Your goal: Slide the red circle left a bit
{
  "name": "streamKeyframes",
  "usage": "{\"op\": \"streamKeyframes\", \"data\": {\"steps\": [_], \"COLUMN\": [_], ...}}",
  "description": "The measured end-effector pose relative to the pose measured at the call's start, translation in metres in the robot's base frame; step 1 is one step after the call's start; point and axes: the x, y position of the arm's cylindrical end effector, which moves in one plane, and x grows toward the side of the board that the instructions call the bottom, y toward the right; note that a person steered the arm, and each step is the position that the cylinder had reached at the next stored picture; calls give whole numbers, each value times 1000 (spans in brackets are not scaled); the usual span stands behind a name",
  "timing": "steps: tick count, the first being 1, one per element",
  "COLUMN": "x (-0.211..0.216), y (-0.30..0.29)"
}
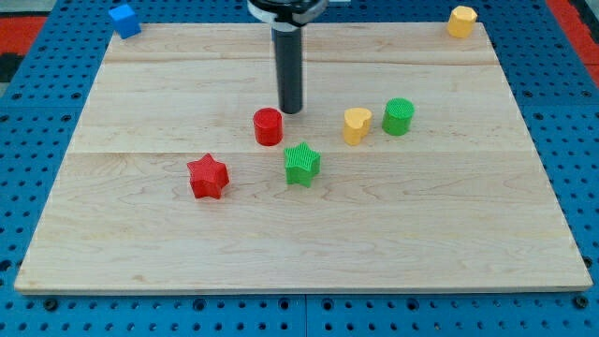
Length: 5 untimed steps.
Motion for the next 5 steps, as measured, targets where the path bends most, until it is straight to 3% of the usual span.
{"op": "streamKeyframes", "data": {"steps": [1, 5], "x": [12, 27], "y": [18, -47]}}
